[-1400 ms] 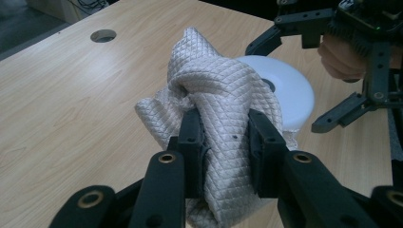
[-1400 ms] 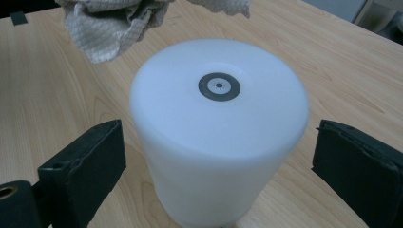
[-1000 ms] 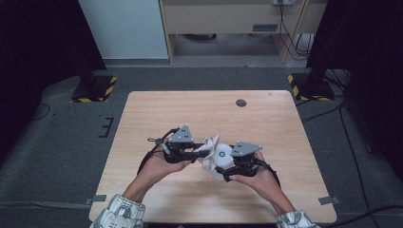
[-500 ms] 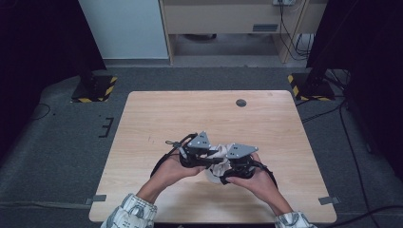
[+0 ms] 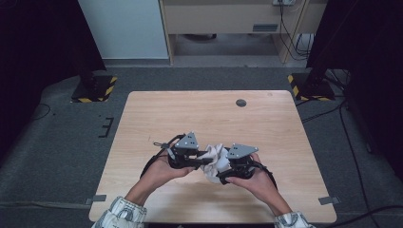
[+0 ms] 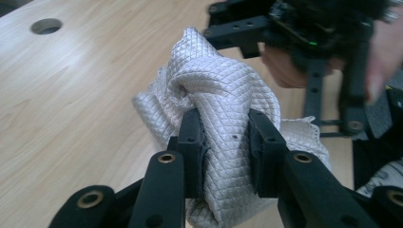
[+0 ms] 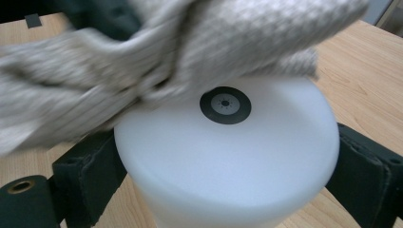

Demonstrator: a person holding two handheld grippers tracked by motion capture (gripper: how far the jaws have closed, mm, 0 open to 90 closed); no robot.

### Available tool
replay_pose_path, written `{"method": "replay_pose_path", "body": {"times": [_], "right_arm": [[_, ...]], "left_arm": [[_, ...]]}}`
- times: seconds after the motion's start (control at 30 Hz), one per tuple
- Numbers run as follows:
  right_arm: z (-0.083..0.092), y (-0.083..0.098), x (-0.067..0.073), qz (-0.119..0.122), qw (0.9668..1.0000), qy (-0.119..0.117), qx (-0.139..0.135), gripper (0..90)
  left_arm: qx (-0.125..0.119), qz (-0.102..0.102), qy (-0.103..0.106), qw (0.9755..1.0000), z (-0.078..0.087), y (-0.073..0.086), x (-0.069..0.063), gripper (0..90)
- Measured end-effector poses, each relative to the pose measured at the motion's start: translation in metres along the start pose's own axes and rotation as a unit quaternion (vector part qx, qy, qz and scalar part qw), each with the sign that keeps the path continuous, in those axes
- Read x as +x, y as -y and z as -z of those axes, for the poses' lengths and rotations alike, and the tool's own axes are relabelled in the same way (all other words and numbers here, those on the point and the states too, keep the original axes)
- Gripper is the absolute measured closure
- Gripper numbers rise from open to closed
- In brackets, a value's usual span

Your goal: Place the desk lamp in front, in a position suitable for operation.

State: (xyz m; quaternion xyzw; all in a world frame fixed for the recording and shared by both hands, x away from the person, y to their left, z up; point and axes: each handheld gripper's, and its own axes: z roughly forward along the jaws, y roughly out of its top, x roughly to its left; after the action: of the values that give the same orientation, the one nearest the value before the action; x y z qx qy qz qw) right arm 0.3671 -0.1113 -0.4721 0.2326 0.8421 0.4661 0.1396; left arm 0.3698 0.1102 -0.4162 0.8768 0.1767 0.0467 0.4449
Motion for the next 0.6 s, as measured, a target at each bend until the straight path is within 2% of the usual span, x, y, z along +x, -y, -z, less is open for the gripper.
{"method": "replay_pose_path", "body": {"times": [0.03, 0.13, 0.23, 0.27, 0.33, 0.37, 0.43, 0.47, 0.5, 0.53, 0.6], "right_arm": [[0.000, 0.000, 0.000, 0.000, 1.0000, 0.000, 0.000, 8.7], [0.000, 0.000, 0.000, 0.000, 1.0000, 0.000, 0.000, 8.8], [0.000, 0.000, 0.000, 0.001, 1.0000, 0.000, -0.001, 8.8], [0.000, 0.001, 0.000, 0.001, 1.0000, 0.000, -0.002, 8.8], [0.000, 0.001, 0.000, 0.001, 1.0000, -0.001, -0.002, 8.8], [0.000, 0.001, 0.000, 0.000, 1.0000, -0.001, -0.003, 8.8], [0.000, 0.001, 0.000, -0.001, 1.0000, -0.001, -0.003, 8.8], [0.000, 0.001, 0.000, -0.001, 1.0000, 0.000, -0.003, 8.8], [0.000, 0.001, 0.000, -0.001, 1.0000, 0.000, -0.003, 8.8], [0.000, 0.001, 0.000, 0.000, 1.0000, 0.001, -0.003, 8.7], [0.000, 0.001, 0.000, -0.001, 1.0000, 0.001, -0.003, 8.8]], "left_arm": [[0.000, 0.000, 0.000, 1.0000, 0.000, 0.000, 0.000, 69.7], [-0.008, 0.008, 0.018, 0.9998, -0.011, -0.006, -0.001, 69.7], [-0.006, 0.004, 0.020, 0.9998, -0.019, -0.012, -0.001, 69.7], [-0.007, 0.000, 0.016, 0.9999, -0.026, -0.018, -0.001, 69.6], [-0.004, -0.002, 0.012, 0.9999, -0.030, -0.021, 0.000, 69.6], [-0.006, 0.002, -0.002, 1.0000, -0.034, -0.025, 0.004, 69.6], [-0.007, 0.008, -0.010, 0.9999, -0.036, -0.027, 0.008, 69.6], [-0.006, 0.011, -0.027, 0.9996, -0.036, -0.027, 0.014, 69.6], [-0.006, 0.011, -0.027, 0.9996, -0.036, -0.027, 0.014, 69.6], [-0.004, 0.013, -0.037, 0.9992, -0.032, -0.025, 0.016, 69.6], [-0.001, 0.012, -0.038, 0.9992, -0.029, -0.023, 0.017, 69.6]]}}
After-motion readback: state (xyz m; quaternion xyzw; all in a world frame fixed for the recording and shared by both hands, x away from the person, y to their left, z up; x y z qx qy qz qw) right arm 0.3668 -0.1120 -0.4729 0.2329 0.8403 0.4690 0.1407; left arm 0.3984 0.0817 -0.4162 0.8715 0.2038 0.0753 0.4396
